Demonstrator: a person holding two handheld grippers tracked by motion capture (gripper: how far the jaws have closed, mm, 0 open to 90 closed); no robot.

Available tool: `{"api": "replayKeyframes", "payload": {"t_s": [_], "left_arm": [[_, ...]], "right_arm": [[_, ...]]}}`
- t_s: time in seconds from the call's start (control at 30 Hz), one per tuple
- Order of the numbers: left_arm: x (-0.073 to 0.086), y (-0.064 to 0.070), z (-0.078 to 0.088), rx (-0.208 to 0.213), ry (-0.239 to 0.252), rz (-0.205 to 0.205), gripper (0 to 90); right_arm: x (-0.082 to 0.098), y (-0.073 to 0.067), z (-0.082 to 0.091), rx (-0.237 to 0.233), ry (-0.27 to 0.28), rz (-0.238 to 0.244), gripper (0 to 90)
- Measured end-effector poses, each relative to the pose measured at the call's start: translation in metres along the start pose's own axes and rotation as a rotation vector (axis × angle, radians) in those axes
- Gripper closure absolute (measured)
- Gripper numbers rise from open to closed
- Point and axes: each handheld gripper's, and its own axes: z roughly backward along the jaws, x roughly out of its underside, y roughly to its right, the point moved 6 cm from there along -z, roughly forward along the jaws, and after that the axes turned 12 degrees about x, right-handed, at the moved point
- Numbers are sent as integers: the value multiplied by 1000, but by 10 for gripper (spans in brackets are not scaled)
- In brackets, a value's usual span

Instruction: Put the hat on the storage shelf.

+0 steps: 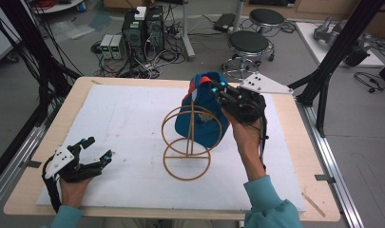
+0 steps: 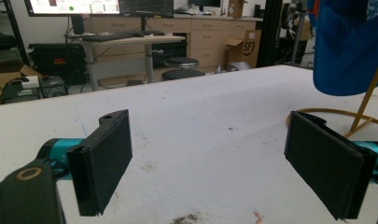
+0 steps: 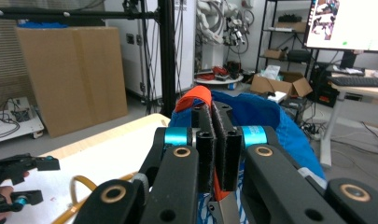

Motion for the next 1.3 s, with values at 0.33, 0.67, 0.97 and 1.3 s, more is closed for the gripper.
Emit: {"api": "replayKeyframes", "payload": {"t_s": [0.33,0.67,0.97,1.3], "left_arm": [[0,0,0,-1,1,0,155],[0,0,0,0,1,-1,155],[0,0,0,0,2,-1,154],[0,0,0,0,1,-2,154]], "right_arm": [[-18,-13,11,-48,47,-11,883],[-21,-34,20,-124,51,8,883],[-17,-50,28,-178,33,47,882],[-12,-60,41,-203,7,105,880]]}}
